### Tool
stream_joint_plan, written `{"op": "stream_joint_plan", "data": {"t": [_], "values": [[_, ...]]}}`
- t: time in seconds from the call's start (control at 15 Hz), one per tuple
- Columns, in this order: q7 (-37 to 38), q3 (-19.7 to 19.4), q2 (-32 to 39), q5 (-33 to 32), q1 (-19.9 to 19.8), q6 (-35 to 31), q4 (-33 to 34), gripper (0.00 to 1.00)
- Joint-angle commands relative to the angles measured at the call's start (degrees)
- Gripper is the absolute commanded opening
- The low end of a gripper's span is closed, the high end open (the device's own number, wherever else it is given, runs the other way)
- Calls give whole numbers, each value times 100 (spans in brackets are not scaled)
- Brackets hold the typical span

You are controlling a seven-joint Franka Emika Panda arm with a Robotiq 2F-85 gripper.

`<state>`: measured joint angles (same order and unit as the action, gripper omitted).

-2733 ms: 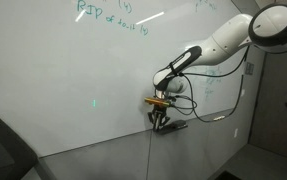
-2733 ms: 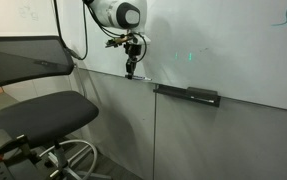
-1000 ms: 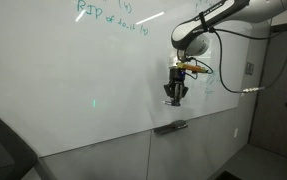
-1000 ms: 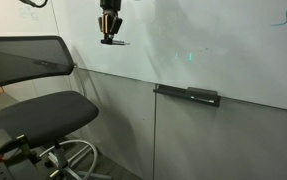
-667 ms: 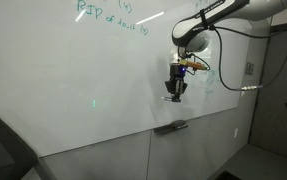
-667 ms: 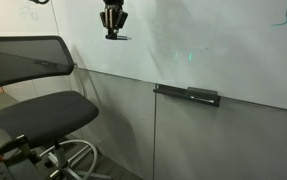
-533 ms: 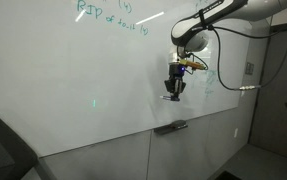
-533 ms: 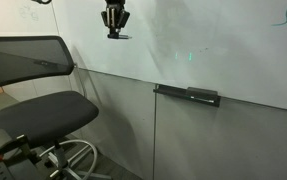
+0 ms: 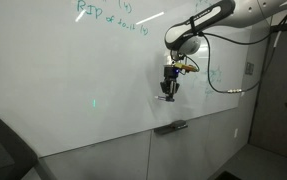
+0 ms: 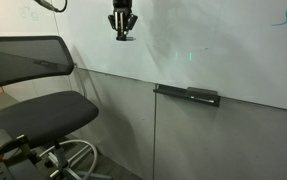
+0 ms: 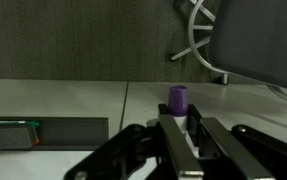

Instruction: Use pen on the left side of the pen holder to draw a smiley face

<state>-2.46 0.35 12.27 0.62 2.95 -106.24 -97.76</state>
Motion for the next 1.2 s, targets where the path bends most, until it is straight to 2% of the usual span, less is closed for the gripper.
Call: {"op": "stream_joint_plan", "data": {"t": [0.0, 0.67, 1.13], "values": [[-128, 67, 354, -261, -7, 15, 553, 6], [-218, 123, 937, -314, 4, -183, 1343, 6], [-270, 132, 1140, -235, -24, -216, 1514, 6]]}}
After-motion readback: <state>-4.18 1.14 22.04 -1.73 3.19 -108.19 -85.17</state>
